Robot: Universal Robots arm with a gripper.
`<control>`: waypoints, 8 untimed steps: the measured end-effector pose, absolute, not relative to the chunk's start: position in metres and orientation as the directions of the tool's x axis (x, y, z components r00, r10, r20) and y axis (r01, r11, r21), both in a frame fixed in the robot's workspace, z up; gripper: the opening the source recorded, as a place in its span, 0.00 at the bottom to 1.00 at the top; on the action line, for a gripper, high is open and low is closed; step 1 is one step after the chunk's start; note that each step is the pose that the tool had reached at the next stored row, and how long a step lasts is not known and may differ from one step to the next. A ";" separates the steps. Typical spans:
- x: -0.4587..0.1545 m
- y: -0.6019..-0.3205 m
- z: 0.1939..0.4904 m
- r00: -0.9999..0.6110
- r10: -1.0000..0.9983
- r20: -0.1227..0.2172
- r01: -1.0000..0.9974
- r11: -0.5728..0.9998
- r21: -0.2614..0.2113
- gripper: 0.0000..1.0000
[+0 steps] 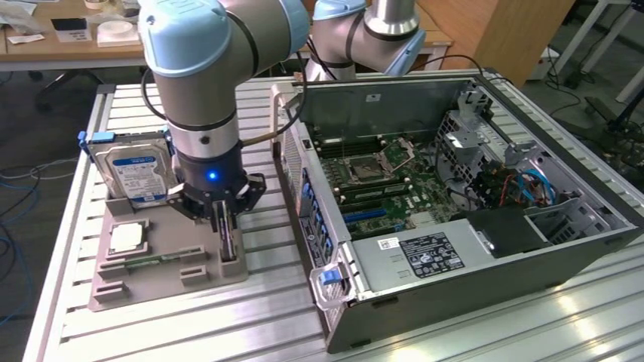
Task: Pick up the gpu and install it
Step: 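Pick up the gpu and move the gpu toward the slot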
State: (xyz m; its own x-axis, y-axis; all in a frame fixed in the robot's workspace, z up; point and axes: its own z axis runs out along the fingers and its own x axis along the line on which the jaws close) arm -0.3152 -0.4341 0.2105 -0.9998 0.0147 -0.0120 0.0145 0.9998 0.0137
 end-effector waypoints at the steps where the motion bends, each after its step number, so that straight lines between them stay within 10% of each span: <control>1: -0.315 -0.434 0.210 -1.000 0.015 -0.012 0.015 1.000 0.014 0.36; 8: -0.314 -0.434 0.210 -1.000 0.015 -0.012 0.015 1.000 0.014 0.36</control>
